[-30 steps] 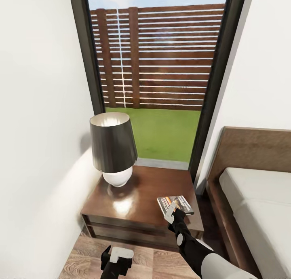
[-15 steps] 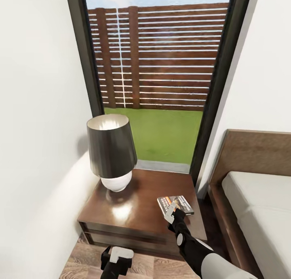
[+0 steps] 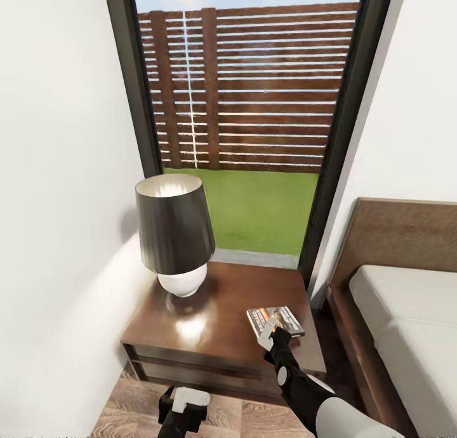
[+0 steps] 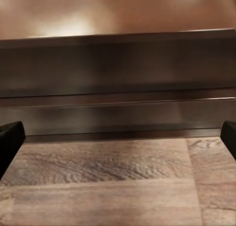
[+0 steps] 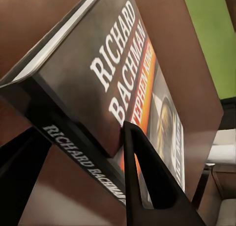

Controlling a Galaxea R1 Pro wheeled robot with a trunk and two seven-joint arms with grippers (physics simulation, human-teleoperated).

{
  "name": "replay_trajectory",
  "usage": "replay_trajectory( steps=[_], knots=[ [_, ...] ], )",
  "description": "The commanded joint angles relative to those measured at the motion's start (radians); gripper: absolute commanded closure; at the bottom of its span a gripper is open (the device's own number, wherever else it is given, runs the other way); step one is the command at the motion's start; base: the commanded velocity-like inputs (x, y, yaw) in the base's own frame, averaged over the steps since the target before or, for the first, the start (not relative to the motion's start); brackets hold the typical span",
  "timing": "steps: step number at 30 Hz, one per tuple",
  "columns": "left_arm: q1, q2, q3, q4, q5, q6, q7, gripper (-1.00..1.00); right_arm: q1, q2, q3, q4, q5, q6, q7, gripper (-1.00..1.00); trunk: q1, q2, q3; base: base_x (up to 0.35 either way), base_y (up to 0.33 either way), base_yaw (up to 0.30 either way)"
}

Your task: In the bedroom, move the book from the bed onto either nightstand, and place the two sandals side by side next to the bed.

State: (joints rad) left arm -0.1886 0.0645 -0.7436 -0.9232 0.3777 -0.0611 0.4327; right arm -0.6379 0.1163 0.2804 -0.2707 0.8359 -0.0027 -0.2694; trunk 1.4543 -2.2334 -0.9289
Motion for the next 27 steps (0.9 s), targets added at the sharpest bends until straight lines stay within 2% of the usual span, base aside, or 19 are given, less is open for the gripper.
replay_trajectory(
  steps=[1, 5, 8, 9, 22, 27],
  knots=[
    [-0.002, 0.001, -0.007, 0.0, 0.01, -0.006, 0.008, -1.0, -0.001, 0.0, 0.0, 0.003, 0.005, 0.0, -0.004, 1.0, 0.004, -0.008, -0.004, 0.0, 0.0, 0.0],
    [-0.002, 0.001, -0.007, 0.0, 0.01, -0.006, 0.008, -1.0, 0.0, 0.0, 0.0, 0.004, 0.005, 0.0, -0.004, 1.0, 0.019, -0.036, -0.017, 0.0, 0.0, 0.0],
    [-0.002, 0.001, -0.007, 0.0, 0.01, -0.006, 0.008, -1.0, -0.001, 0.0, 0.0, 0.004, 0.005, 0.0, -0.004, 1.0, 0.019, -0.036, -0.017, 0.0, 0.0, 0.0],
    [-0.002, 0.001, -0.007, 0.0, 0.01, -0.006, 0.008, -1.0, -0.001, 0.0, 0.0, 0.003, 0.005, 0.0, -0.004, -1.0, 0.019, -0.036, -0.017, 0.0, 0.0, 0.0],
    [-0.002, 0.001, -0.007, 0.0, 0.009, -0.006, 0.008, -1.0, -0.001, 0.0, 0.0, 0.003, 0.004, 0.0, -0.004, -1.0, 0.019, -0.036, -0.017, 0.0, 0.0, 0.0],
    [-0.002, 0.0, -0.01, 0.0, 0.01, -0.002, 0.006, -1.0, 0.0, 0.0, 0.0, 0.003, 0.004, -0.001, -0.004, -1.0, 0.0, -0.001, -0.001, 0.0, 0.0, 0.0]
  ],
)
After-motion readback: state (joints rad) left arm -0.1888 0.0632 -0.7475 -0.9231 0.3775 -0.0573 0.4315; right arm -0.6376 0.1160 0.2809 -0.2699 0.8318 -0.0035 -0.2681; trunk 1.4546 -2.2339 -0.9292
